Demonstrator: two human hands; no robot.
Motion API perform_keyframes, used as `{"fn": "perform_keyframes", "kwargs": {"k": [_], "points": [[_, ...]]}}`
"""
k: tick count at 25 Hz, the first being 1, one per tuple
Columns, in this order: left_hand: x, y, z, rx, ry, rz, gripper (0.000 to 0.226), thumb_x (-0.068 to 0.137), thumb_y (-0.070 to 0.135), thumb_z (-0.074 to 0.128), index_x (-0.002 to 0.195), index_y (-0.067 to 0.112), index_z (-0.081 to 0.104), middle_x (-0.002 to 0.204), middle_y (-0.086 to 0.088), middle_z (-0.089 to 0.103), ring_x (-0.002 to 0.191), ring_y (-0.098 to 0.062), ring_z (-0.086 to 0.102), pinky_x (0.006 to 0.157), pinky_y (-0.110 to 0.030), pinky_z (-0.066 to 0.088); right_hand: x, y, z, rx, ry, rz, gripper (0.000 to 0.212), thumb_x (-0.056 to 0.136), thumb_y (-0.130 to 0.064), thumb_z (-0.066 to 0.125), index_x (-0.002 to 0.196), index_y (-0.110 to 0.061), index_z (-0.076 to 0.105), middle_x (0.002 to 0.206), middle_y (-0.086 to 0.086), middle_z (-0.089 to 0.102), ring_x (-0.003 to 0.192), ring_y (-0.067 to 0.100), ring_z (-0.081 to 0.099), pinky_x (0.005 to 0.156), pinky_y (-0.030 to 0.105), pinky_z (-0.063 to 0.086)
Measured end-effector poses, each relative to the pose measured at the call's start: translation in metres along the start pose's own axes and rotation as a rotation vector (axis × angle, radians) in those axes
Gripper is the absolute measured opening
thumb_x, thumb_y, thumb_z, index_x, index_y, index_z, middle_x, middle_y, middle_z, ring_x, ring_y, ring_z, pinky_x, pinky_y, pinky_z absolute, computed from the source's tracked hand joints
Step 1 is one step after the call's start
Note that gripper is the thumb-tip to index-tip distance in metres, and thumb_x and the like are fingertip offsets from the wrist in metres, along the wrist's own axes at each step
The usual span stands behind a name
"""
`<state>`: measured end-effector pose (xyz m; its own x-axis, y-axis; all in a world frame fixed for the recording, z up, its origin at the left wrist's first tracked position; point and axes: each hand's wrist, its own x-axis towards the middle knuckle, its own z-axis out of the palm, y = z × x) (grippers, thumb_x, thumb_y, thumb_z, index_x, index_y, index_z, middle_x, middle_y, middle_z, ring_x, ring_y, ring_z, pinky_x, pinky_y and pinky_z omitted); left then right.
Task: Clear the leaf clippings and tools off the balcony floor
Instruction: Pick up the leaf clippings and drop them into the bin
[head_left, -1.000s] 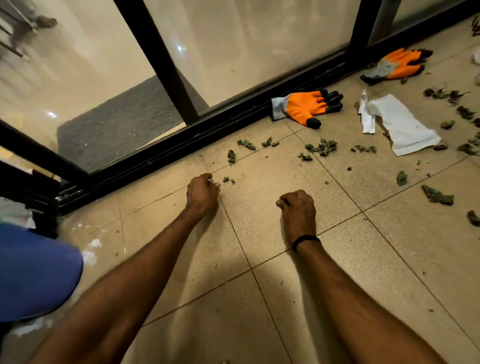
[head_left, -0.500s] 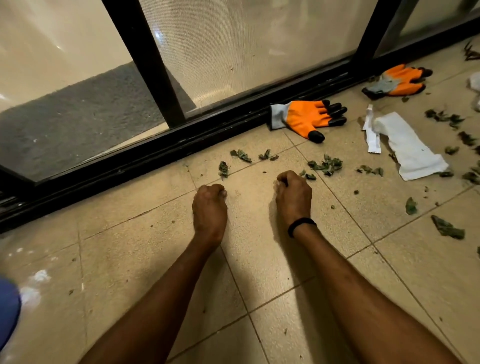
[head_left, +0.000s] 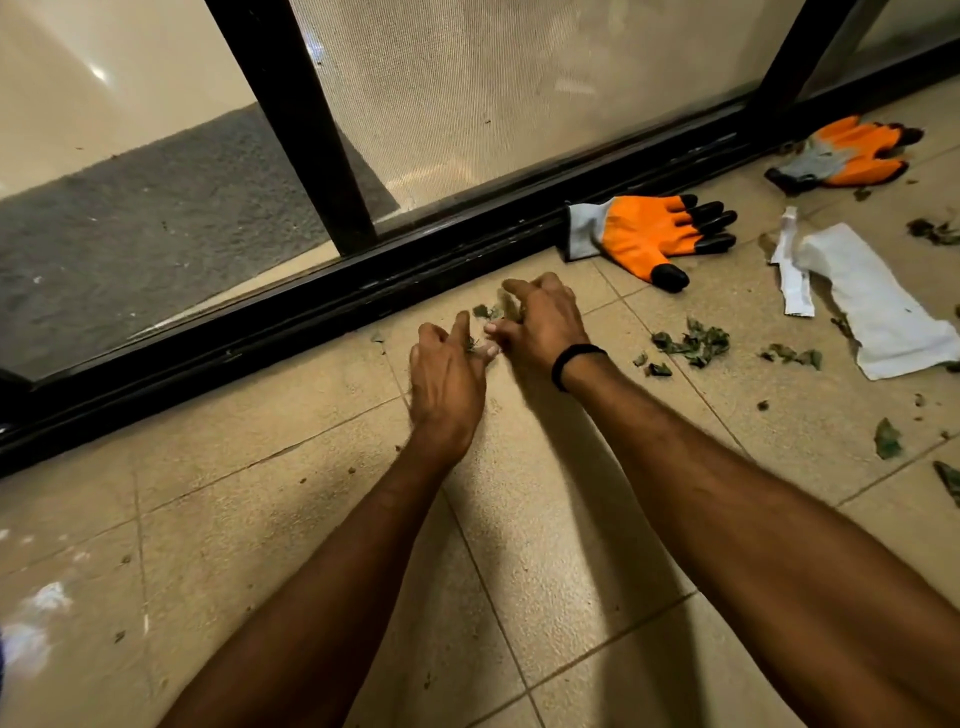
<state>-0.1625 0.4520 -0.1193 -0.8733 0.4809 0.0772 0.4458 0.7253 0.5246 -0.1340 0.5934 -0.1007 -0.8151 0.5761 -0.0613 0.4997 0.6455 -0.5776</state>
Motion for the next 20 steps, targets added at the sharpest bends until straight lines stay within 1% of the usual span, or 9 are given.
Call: {"fn": "perform_keyframes", "kwargs": {"k": [3, 5, 7, 9, 10, 12, 14, 17, 20], "points": [[0.002, -0.008, 0.009, -0.026, 0.034, -0.041, 0.030, 0.103, 0.038, 0.049, 0.127, 0.024, 0.060, 0.101, 0.011, 0.042, 0.088, -0.001, 0.043, 0.067, -0.011, 0.033, 0.006, -0.010, 0.005, -0.197, -0.066, -0.166, 0.030, 0.093, -0.025, 0.060, 0.123, -0.020, 0.062, 0.125, 0.013, 0.050, 0.117, 0.032, 0.045, 0.095, 0.037, 0.040], [0.002, -0.016, 0.010, -0.081, 0.059, -0.084, 0.026, 0.103, 0.036, 0.047, 0.117, 0.023, 0.065, 0.093, 0.017, 0.042, 0.087, 0.008, 0.042, 0.065, -0.005, 0.033, 0.005, -0.013, 0.007, -0.285, -0.109, -0.250, 0.028, 0.097, -0.014, 0.050, 0.121, -0.015, 0.065, 0.126, 0.015, 0.052, 0.116, 0.033, 0.046, 0.094, 0.038, 0.038], [-0.004, -0.020, 0.003, -0.078, 0.094, -0.019, 0.020, 0.100, 0.023, 0.054, 0.113, 0.019, 0.070, 0.099, 0.009, 0.054, 0.088, 0.001, 0.048, 0.069, -0.008, 0.036, 0.001, -0.015, 0.011, -0.282, -0.091, -0.281, 0.029, 0.097, -0.008, 0.047, 0.118, -0.011, 0.067, 0.122, 0.016, 0.055, 0.113, 0.033, 0.048, 0.091, 0.038, 0.039], [-0.012, -0.025, -0.010, -0.092, 0.153, -0.020, 0.020, 0.098, 0.015, 0.059, 0.113, 0.015, 0.073, 0.103, -0.001, 0.060, 0.084, -0.006, 0.051, 0.065, -0.007, 0.036, -0.006, -0.014, 0.014, -0.258, -0.048, -0.268, 0.025, 0.098, -0.010, 0.049, 0.113, -0.008, 0.070, 0.115, 0.015, 0.058, 0.105, 0.031, 0.053, 0.086, 0.035, 0.044], [-0.015, -0.030, -0.017, -0.125, 0.190, -0.060, 0.020, 0.098, 0.013, 0.059, 0.113, 0.013, 0.072, 0.103, -0.002, 0.061, 0.078, -0.002, 0.049, 0.061, -0.004, 0.036, -0.010, -0.013, 0.015, -0.237, -0.027, -0.252, 0.023, 0.098, -0.012, 0.052, 0.110, -0.008, 0.072, 0.110, 0.013, 0.060, 0.100, 0.028, 0.056, 0.082, 0.031, 0.046], [-0.013, -0.047, -0.032, -0.233, 0.273, -0.159, 0.019, 0.098, 0.013, 0.060, 0.113, 0.009, 0.071, 0.102, -0.001, 0.061, 0.074, 0.006, 0.046, 0.064, 0.001, 0.038, -0.017, -0.008, 0.014, -0.169, 0.012, -0.207, 0.019, 0.096, -0.015, 0.060, 0.105, -0.011, 0.075, 0.102, 0.007, 0.063, 0.093, 0.021, 0.059, 0.076, 0.018, 0.041], [-0.002, -0.065, -0.047, -0.276, 0.321, -0.218, 0.021, 0.097, 0.013, 0.061, 0.115, 0.006, 0.070, 0.104, -0.003, 0.063, 0.077, 0.004, 0.049, 0.067, 0.005, 0.036, -0.024, -0.003, 0.008, -0.068, 0.037, -0.125, 0.016, 0.093, -0.017, 0.064, 0.102, -0.014, 0.076, 0.097, 0.001, 0.065, 0.090, 0.014, 0.059, 0.076, 0.010, 0.036], [0.016, -0.077, -0.054, -0.199, 0.257, -0.173, 0.023, 0.096, 0.010, 0.062, 0.117, 0.006, 0.070, 0.108, -0.003, 0.064, 0.086, -0.002, 0.054, 0.071, 0.008, 0.031, -0.024, -0.001, 0.006, -0.038, 0.028, -0.046, 0.013, 0.091, -0.020, 0.066, 0.097, -0.017, 0.078, 0.096, 0.003, 0.073, 0.093, 0.016, 0.064, 0.081, 0.018, 0.044], [0.027, -0.079, -0.050, -0.171, 0.202, -0.189, 0.024, 0.098, 0.016, 0.060, 0.120, 0.008, 0.067, 0.102, 0.003, 0.055, 0.088, -0.005, 0.056, 0.068, -0.002, 0.037, -0.023, -0.003, 0.008, -0.062, 0.019, -0.020, 0.015, 0.092, -0.016, 0.066, 0.102, -0.015, 0.076, 0.100, 0.004, 0.069, 0.095, 0.016, 0.062, 0.078, 0.014, 0.037]]}}
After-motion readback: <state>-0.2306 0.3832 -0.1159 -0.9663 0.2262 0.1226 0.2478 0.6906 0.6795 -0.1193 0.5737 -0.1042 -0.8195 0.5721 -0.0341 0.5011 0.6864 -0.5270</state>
